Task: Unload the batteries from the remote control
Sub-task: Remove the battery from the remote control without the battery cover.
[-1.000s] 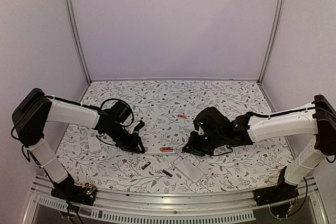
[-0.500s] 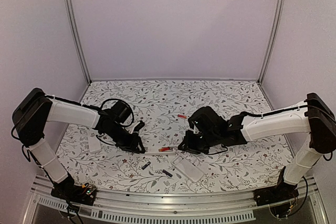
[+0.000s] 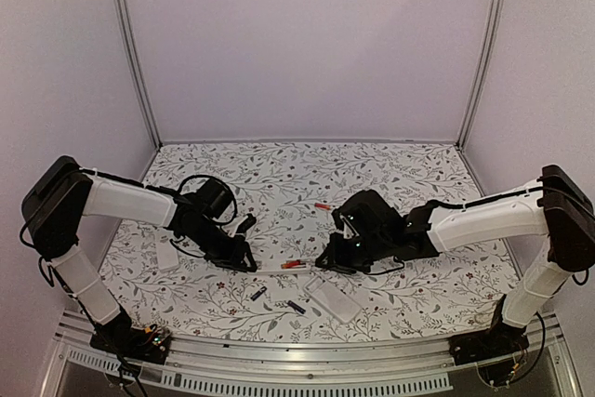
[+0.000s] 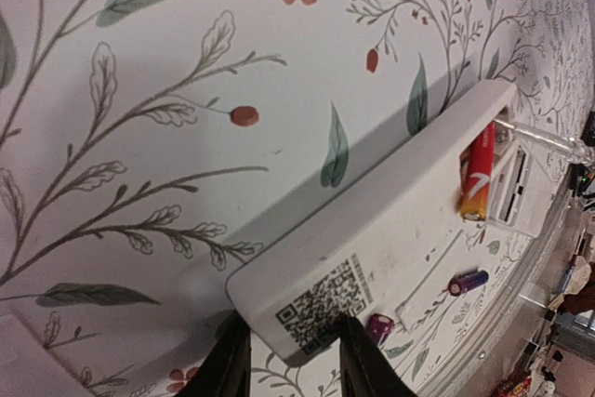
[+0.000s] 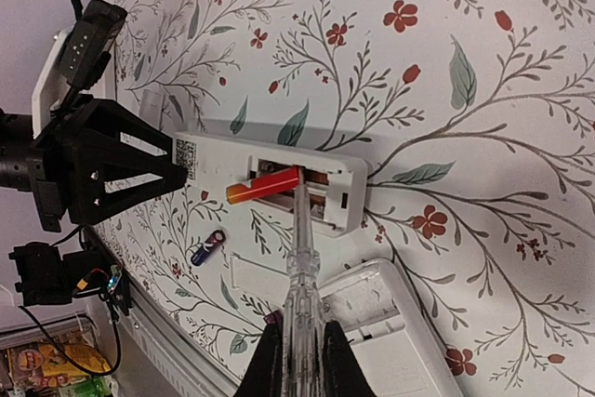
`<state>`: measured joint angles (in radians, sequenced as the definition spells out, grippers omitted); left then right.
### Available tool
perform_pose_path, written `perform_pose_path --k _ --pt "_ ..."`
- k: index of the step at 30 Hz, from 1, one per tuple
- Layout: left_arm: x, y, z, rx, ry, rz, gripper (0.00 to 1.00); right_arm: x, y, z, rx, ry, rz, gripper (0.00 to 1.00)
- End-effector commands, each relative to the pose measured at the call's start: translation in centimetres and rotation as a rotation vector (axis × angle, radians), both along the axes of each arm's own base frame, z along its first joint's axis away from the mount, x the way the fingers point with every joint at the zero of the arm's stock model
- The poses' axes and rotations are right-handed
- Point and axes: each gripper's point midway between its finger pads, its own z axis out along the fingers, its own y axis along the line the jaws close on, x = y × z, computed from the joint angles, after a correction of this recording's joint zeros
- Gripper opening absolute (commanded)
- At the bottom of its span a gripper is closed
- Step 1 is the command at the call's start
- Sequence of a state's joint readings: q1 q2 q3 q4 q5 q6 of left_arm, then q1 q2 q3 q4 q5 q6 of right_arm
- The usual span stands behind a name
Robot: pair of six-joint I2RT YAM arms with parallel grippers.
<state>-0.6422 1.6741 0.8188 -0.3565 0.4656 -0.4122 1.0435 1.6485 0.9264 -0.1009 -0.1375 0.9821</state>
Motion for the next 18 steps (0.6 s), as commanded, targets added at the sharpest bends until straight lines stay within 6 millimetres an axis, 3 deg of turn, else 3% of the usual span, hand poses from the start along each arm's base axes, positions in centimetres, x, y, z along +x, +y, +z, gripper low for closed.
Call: perform_pose_path --k 1,10,15,18 --pt "0.4 -0.6 -0.1 -0.011 -0.015 -0.016 0.32 -2.0 1.8 2.2 0.111 0.013 0.108 0.0" --pt "0.4 -0.6 -0.1 -0.01 -0.017 -0.015 0.32 -2.8 2.6 3.5 0.181 0.027 0.146 0.0" --pt "0.4 -0.6 0.0 -0.008 -0.019 -0.014 0.32 -3.2 2.4 3.0 0.168 0.055 0.146 0.0" --pt "0.5 -0.6 0.1 -0.008 -0.022 -0.013 0.32 -3.4 1.3 1.6 0.084 0.113 0.107 0.0"
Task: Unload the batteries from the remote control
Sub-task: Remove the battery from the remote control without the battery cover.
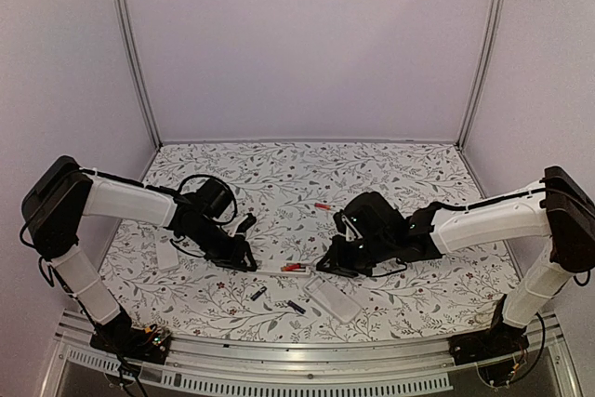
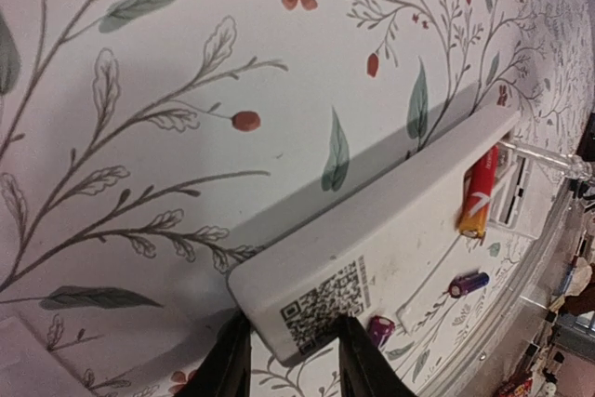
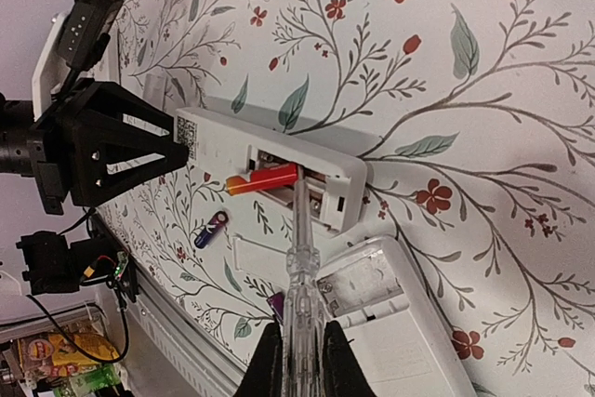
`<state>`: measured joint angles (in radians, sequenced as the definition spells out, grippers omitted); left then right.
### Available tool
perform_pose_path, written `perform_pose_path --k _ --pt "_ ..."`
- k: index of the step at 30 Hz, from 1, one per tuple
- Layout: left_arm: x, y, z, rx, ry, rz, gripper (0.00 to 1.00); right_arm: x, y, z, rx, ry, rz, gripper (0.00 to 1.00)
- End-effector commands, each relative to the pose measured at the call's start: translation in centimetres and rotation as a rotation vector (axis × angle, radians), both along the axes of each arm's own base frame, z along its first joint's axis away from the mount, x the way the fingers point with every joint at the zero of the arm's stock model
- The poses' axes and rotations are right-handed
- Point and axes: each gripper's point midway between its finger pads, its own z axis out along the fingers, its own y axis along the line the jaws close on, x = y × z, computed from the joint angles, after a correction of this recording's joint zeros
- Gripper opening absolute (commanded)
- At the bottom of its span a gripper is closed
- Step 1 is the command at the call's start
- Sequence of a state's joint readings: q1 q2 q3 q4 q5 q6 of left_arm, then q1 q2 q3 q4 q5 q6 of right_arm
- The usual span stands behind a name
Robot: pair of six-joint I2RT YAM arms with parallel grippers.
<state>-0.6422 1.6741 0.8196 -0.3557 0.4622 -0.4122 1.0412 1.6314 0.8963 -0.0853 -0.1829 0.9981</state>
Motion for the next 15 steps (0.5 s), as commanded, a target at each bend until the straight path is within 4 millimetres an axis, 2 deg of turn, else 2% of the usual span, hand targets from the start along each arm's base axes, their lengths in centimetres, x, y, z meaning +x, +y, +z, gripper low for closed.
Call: perform_pose_path --k 1,4,15 --pt "0.39 -0.65 0.06 -0.011 -0.019 -0.017 0.32 -2.6 1.08 1.13 0.029 0.092 0.077 0.0" --pt "0.39 -0.63 0.04 -0.009 -0.02 -0.016 0.32 -2.67 0.58 0.47 -0.001 0.108 0.06 0.0" --pt "0.33 -0.66 0.03 -0.01 -0.019 -0.017 0.32 -2.51 0.29 0.8 -0.012 0.116 0.03 0.0"
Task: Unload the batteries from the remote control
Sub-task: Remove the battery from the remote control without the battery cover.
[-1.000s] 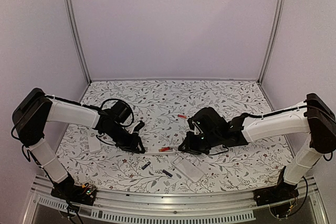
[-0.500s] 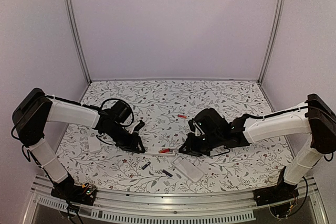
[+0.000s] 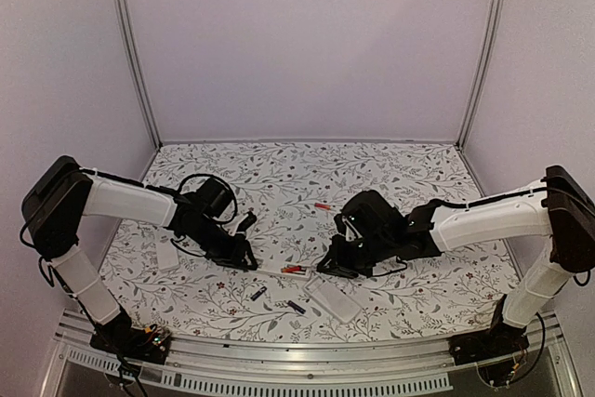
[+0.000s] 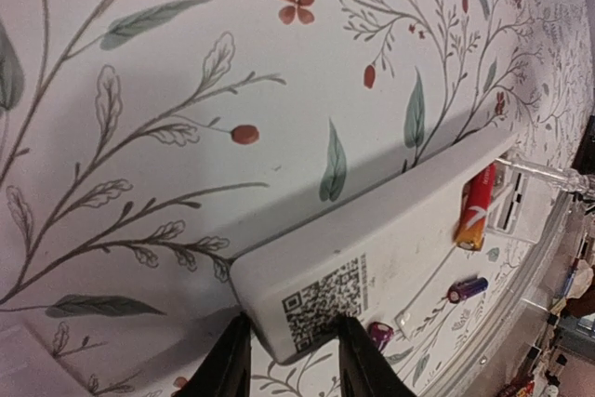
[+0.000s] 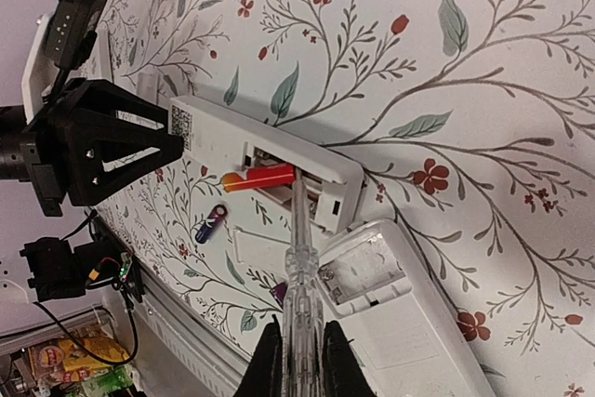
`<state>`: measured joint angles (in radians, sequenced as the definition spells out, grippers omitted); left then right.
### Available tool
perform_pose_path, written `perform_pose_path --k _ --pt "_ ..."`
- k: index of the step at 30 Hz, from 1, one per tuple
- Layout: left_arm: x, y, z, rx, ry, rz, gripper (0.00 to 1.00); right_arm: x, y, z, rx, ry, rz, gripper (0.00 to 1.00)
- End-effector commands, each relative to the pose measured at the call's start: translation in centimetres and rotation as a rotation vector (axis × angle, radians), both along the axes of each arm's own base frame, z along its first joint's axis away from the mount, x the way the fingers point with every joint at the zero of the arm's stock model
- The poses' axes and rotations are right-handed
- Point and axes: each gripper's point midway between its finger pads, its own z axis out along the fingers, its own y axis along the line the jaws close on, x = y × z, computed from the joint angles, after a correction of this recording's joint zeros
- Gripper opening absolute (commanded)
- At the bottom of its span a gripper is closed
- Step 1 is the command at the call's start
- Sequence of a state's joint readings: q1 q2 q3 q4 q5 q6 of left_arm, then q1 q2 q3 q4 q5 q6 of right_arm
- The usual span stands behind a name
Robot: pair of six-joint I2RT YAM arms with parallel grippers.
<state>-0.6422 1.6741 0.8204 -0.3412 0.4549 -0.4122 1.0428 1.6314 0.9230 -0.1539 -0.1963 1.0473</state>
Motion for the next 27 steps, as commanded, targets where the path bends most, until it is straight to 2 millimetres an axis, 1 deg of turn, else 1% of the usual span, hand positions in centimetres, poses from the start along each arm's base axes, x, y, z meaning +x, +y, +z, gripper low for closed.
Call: perform_pose_path --k 1,4,9,11,16,23,26,27 --pt "0.0 -0.6 -0.1 -0.006 -0.004 -0.022 0.32 -1.9 0.4 0.8 -0.001 0.051 0.045 0.0" --pt "0.0 -0.6 0.0 -0.005 -0.006 -0.022 0.32 -1.3 -0.7 0.6 -0.071 0.021 0.012 0.0" --pt "-0.1 -0.6 -0.1 -0.006 -0.003 -0.022 0.32 -1.1 -1.2 1.2 -0.088 -0.002 0.002 0.0" --pt "0.0 -0.6 -0.1 -0.005 -0.003 -0.022 0.32 -1.0 -1.1 1.4 -0.084 -0.006 0.001 0.0" --pt "-0.1 -0.6 -0.1 -0.005 -0.002 -0.022 0.32 -0.9 -0.9 0.9 -0.082 -0.014 0.008 0.0" --pt "0.0 -0.6 -0.1 -0.006 -0.003 -0.022 0.32 -0.1 -0.8 0.3 -0.102 -0.049 -0.004 0.0" --pt "0.0 -0.6 -0.1 -0.005 -0.002 -0.021 0.32 0.0 -0.4 -0.1 -0.095 -0.053 0.006 0.0" --pt "0.0 -0.6 -0.1 -0.005 -0.002 -0.023 0.32 0.0 -0.1 0.0 -0.077 -0.055 0.013 0.0"
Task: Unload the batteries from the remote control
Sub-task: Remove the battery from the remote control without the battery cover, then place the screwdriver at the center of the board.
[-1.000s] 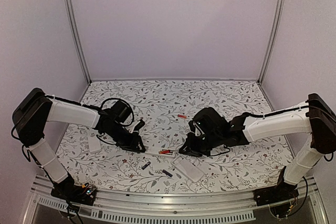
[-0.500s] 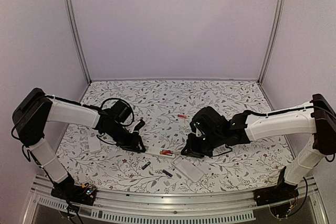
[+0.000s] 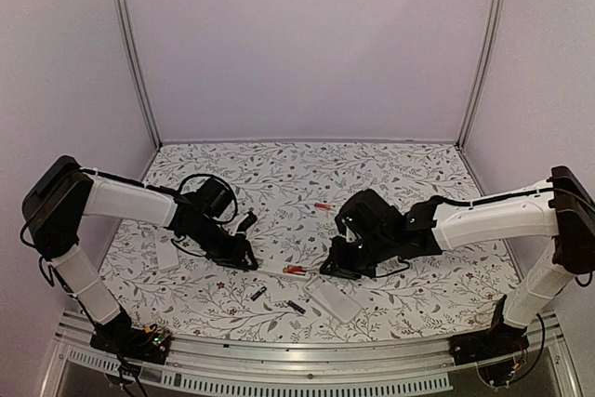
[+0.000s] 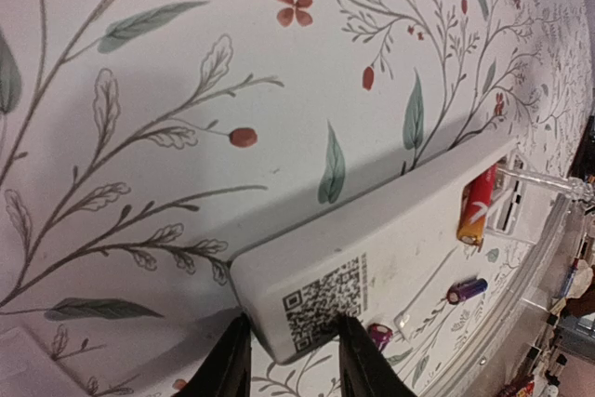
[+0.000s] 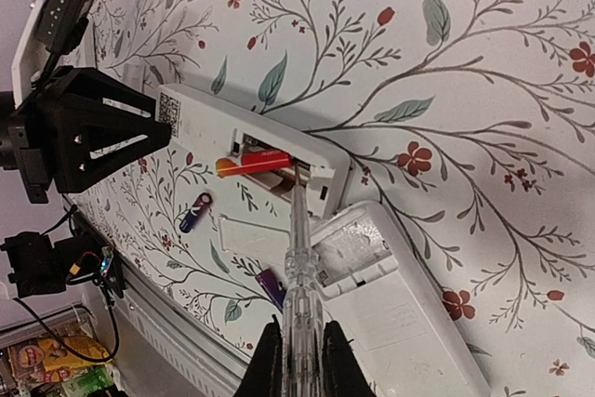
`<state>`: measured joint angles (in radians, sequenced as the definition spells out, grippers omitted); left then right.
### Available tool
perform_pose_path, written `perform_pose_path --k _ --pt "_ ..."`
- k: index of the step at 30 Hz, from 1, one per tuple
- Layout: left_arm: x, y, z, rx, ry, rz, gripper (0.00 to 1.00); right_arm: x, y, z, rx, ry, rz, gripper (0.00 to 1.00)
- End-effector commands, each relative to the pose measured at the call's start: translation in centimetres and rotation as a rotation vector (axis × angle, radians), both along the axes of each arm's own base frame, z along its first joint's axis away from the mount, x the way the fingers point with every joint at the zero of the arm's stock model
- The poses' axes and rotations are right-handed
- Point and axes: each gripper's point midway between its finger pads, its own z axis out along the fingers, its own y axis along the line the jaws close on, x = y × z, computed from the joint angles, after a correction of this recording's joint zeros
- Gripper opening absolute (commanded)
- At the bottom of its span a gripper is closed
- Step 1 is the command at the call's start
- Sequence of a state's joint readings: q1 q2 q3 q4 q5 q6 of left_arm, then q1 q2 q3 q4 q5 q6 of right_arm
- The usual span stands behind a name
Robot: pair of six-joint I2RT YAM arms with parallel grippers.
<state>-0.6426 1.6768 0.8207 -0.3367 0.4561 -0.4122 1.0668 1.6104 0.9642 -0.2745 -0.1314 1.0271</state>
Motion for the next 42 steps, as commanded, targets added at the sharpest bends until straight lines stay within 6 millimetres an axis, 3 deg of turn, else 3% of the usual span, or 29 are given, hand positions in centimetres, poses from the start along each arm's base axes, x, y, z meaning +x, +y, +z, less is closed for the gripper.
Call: perform_pose_path --k 1,12,19,26,30,33,37,42 --pt "-0.1 -0.5 -0.1 -0.003 0.0 -0.02 0.32 0.3 1.2 -0.2 0.023 -0.028 0.025 0.0" --pt "-0.1 -0.5 -0.1 -0.002 -0.001 -0.021 0.32 -0.9 3.5 2.2 0.206 -0.033 0.12 0.0" --pt "-0.1 -0.6 0.0 -0.004 -0.003 -0.023 0.32 -1.4 3.0 1.6 0.191 -0.01 0.127 0.0" --pt "0.3 -0.5 0.4 0.001 -0.025 -0.013 0.32 -0.7 3.2 3.0 0.214 -0.066 0.12 0.0" --pt "1.6 -0.3 1.9 -0.001 -0.108 0.024 0.34 0.6 1.2 3.9 0.158 -0.143 0.071 0.0" --pt "2.8 -0.5 3.8 -0.05 -0.189 0.063 0.44 2.3 -1.1 5.0 0.145 -0.204 -0.003 0.0" --pt "5.1 -1.0 7.4 -0.093 -0.288 0.103 0.57 4.0 -4.3 6.0 0.139 -0.27 -0.096 0.0" --pt "8.8 0.2 11.7 -0.133 -0.413 0.198 0.68 6.5 -7.1 5.5 0.149 -0.344 -0.192 0.0"
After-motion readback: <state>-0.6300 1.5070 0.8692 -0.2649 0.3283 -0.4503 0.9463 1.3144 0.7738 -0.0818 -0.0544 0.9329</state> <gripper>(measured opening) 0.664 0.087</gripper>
